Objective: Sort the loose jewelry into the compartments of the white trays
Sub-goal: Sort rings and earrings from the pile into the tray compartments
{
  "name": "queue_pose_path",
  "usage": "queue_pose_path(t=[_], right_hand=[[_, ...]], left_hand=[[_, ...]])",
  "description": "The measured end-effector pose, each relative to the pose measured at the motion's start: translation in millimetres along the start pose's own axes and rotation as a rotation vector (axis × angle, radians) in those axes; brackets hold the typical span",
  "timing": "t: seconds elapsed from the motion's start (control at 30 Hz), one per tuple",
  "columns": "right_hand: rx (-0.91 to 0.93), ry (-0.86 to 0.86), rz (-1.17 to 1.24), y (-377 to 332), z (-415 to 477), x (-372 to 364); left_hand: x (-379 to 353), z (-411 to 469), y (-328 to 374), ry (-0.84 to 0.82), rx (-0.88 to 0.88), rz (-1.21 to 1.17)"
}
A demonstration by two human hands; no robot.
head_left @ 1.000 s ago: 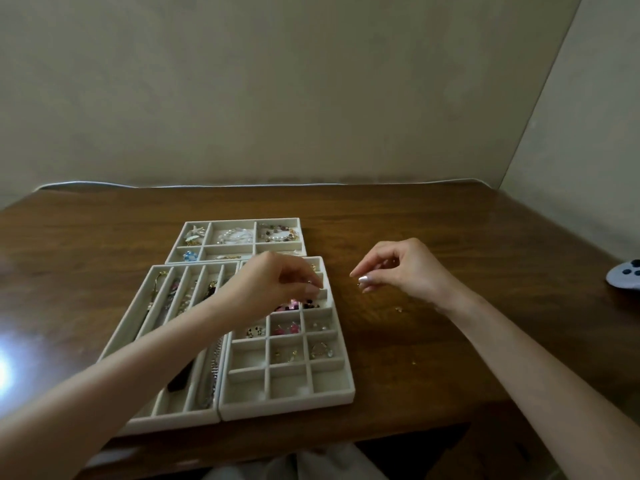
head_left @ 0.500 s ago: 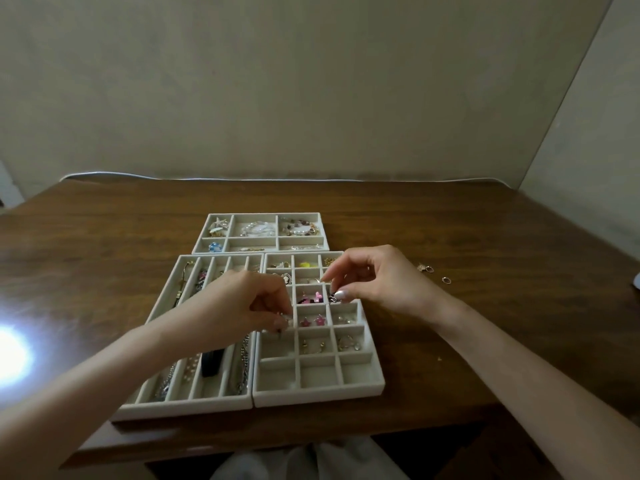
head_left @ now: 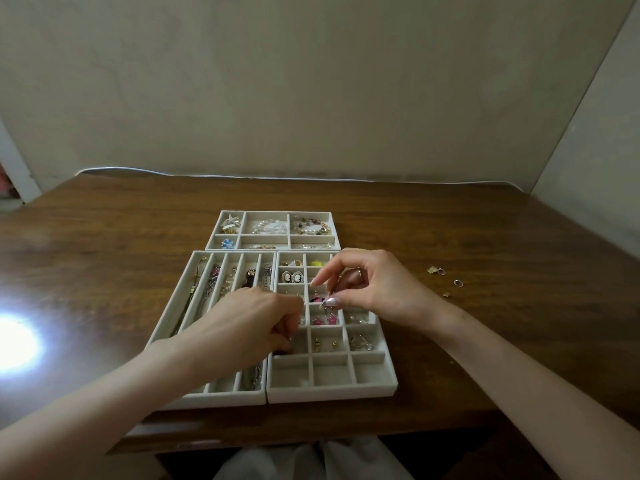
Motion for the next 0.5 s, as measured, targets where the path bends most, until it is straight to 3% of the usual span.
queue_pose_path(t=[0.23,0.37,0.5], right_hand=[[0.044,-0.028,0.000,-8.8,-4.1,-6.1],[0.059,-0.050,-0.016,-10.2,-4.5,-10.8],[0.060,-0.077,0.021,-11.0,-2.6,-20.3]], left_hand=[[4.9,2.7,8.2,0.125,0.010,0.148],[9.6,5.8,-7.5,0.132,0.095,0.025],[26.1,6.0,-29.0,0.239,0.176,-0.066]])
Point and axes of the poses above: each hand's wrist, its own z-axis towards the middle knuckle, its own x-axis out of the back of the hand, y = z × x, the point moved 9 cm from there along z, towards the middle knuckle, and after that the axes turned 3 degrees about x, right-handed, at the moved point
